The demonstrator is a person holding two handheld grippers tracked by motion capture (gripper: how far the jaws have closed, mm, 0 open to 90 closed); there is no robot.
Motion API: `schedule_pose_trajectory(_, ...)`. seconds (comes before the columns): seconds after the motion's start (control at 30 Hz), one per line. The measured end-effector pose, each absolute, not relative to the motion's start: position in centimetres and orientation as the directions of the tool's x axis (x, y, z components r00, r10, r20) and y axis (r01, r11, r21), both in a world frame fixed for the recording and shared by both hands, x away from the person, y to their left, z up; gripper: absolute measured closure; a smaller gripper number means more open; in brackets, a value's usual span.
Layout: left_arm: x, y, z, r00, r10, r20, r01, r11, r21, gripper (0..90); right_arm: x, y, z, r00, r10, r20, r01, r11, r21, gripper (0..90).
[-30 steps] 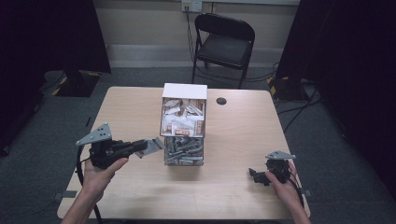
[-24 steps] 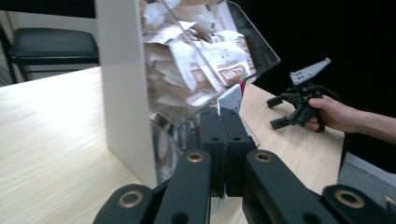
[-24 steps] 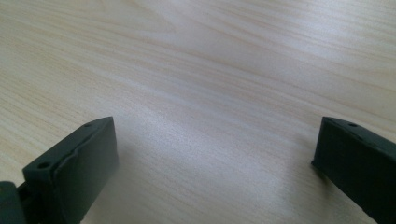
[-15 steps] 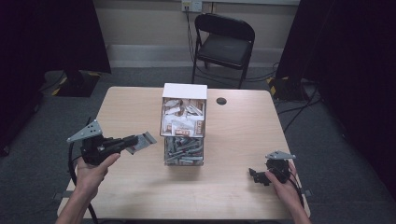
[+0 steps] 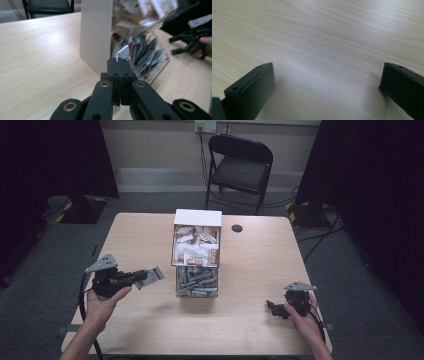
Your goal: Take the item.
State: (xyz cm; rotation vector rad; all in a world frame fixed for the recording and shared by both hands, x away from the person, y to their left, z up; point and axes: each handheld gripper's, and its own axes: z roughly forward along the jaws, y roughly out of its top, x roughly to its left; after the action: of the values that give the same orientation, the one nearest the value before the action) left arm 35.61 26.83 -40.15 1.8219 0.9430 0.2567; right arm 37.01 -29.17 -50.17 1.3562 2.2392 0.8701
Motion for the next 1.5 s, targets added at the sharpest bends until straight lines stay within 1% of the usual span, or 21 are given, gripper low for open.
schedule_pose_trajectory(0.27,36.6,26.3,-42.6,0.666,0.706,-0.242,0.515,-0.199,0.834,90.0,37.0,-29.2,-50.2,-0.462,0.887,-0.004,0.652,0.342,0.677,0.0)
schedule_pose_trajectory(0.4,36.9,26.5,-43.3,0.649,0.713,-0.267,0.524,-0.164,0.835,90.0,37.0,-29.2,-50.2,-0.461,0.887,-0.004,0.652,0.342,0.677,0.0)
schedule_pose_trajectory(0.6,37.5,26.3,-44.3,0.636,0.722,-0.271,0.543,-0.170,0.822,90.0,37.0,-29.2,-50.2,-0.462,0.887,-0.005,0.651,0.343,0.677,0.0)
schedule_pose_trajectory(0.77,38.2,25.4,-45.3,0.644,0.724,-0.247,0.562,-0.229,0.795,90.0,37.0,-29.2,-50.2,-0.462,0.887,-0.005,0.651,0.343,0.677,0.0)
schedule_pose_trajectory(0.93,39.1,24.7,-46.1,0.642,0.715,-0.276,0.568,-0.203,0.798,90.0,37.0,-29.2,-50.2,-0.462,0.887,-0.005,0.651,0.343,0.677,0.0)
schedule_pose_trajectory(1.0,39.3,24.4,-46.4,0.644,0.720,-0.258,0.572,-0.229,0.787,90.0,37.0,-29.2,-50.2,-0.462,0.887,-0.005,0.651,0.343,0.677,0.0)
schedule_pose_trajectory(1.1,39.4,24.4,-46.9,0.641,0.722,-0.262,0.584,-0.237,0.777,90.0,37.0,-29.2,-50.2,-0.461,0.887,-0.004,0.652,0.342,0.677,0.0)
schedule_pose_trajectory(1.27,39.8,24.9,-47.5,0.618,0.738,-0.271,0.599,-0.219,0.771,90.0,37.0,-29.2,-50.2,-0.462,0.887,-0.004,0.652,0.342,0.677,0.0)
schedule_pose_trajectory(1.37,40.1,25.2,-47.7,0.604,0.740,-0.296,0.610,-0.190,0.769,90.0,37.0,-29.2,-50.2,-0.462,0.887,-0.005,0.651,0.343,0.677,0.0)
schedule_pose_trajectory(1.5,40.7,25.2,-48.0,0.590,0.754,-0.288,0.615,-0.188,0.766,90.0,37.0,-29.2,-50.2,-0.462,0.887,-0.005,0.651,0.343,0.677,0.0)
